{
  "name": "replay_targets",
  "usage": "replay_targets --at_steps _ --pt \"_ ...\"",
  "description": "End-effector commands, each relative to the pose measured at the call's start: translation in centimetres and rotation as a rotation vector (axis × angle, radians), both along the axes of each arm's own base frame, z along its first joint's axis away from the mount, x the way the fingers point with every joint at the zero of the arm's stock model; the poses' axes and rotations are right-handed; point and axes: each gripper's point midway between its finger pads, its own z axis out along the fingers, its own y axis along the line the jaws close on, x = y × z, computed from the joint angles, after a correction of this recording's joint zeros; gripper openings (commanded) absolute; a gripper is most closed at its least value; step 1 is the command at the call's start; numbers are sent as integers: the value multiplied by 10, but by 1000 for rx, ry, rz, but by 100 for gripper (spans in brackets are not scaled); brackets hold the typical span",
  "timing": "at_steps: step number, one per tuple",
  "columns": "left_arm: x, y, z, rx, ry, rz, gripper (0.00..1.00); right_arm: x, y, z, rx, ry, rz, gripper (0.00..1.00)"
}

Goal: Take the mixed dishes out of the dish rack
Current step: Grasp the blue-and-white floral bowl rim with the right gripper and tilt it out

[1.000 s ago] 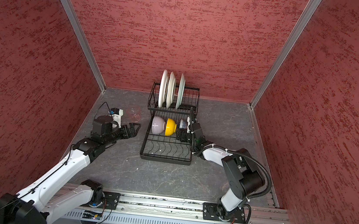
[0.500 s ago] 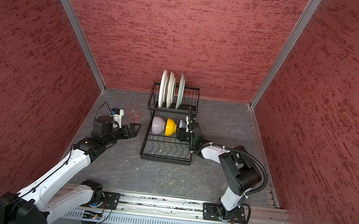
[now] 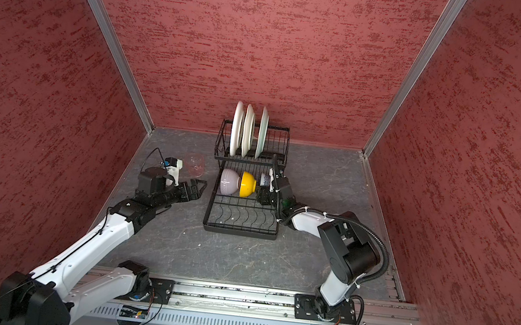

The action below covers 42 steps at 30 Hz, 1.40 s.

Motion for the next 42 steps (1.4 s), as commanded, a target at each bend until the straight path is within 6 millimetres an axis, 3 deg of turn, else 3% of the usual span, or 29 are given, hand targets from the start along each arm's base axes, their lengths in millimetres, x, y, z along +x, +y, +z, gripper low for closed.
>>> replay_targets --at_steps 1,11,22,34,35,42 --pt "1 -3 1 -16 -8 -4 99 1 -8 9 -74 -23 -19 57" --pt "2 -5 -4 -19 6 -11 100 0 -13 17 -122 -52 -21 56" --pt "3 -6 -5 -24 10 -15 99 -14 -21 43 -91 -96 -31 55" --pt "5 -10 -9 -39 23 -22 99 -28 -18 44 12 -61 -24 52" --pt "5 -10 -9 -41 24 -23 99 -30 -17 55 40 -82 -20 52" --pt "6 -12 -13 -36 29 -26 99 -44 -21 72 106 -92 -21 52"
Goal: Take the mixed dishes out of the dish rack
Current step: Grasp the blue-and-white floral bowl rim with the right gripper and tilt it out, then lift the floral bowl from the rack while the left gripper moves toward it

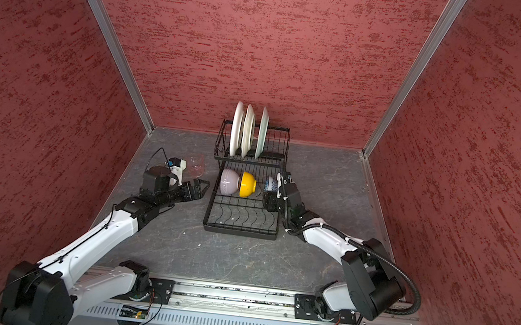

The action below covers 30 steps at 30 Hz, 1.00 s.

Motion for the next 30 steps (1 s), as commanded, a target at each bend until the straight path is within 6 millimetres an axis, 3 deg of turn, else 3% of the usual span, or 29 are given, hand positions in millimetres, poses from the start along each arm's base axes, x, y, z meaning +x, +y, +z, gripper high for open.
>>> replay_targets --at_steps 1,15,30 --pt "1 -3 -2 -9 -6 -8 99 -2 6 37 101 -89 14 53" --pt "-14 -19 11 -65 -22 -49 99 -42 12 75 348 -95 96 53" --pt "-37 -55 -2 -122 46 -130 99 -78 12 84 554 -65 156 53"
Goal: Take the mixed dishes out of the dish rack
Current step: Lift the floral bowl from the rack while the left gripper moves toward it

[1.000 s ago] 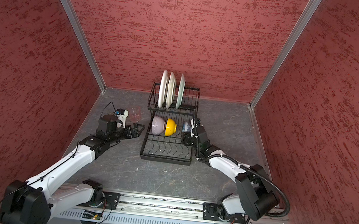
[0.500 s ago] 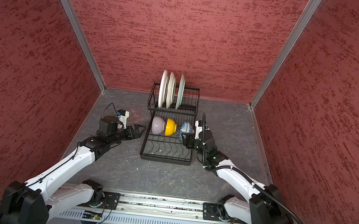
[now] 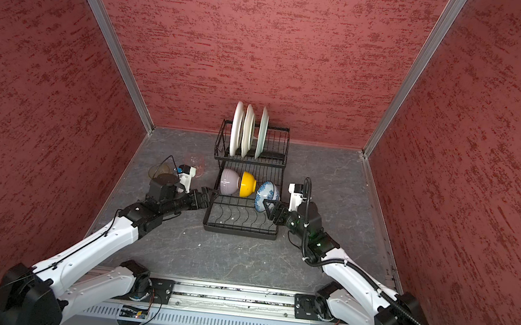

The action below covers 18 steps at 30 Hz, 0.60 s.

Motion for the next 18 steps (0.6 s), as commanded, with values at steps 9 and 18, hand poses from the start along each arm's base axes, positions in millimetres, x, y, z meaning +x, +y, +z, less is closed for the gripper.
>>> replay_targets --at_steps 9,18 --pt "-11 -30 -5 -58 26 -51 99 -10 16 32 145 -64 94 55" --pt "-12 -54 -8 -105 47 -95 99 -16 25 42 205 -75 155 55"
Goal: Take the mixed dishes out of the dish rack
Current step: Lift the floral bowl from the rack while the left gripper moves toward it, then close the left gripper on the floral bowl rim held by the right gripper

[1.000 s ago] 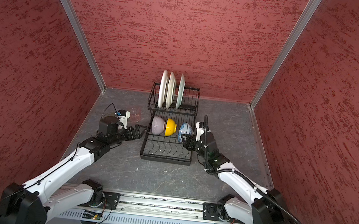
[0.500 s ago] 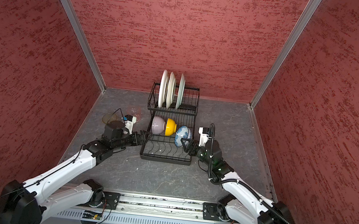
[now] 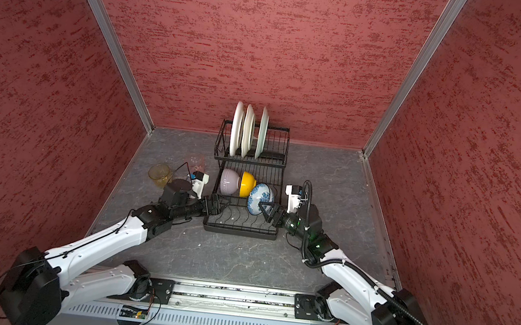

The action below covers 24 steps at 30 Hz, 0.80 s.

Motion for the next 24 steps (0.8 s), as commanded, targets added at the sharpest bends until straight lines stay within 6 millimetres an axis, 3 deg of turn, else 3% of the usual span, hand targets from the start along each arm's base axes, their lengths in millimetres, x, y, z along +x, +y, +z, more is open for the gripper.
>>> replay_targets --at_steps 1,24 --pt "2 -9 3 -35 -11 -7 99 -3 9 36 103 -98 50 55" --pt "10 -48 -7 -47 3 -87 100 -14 25 39 168 -104 169 57"
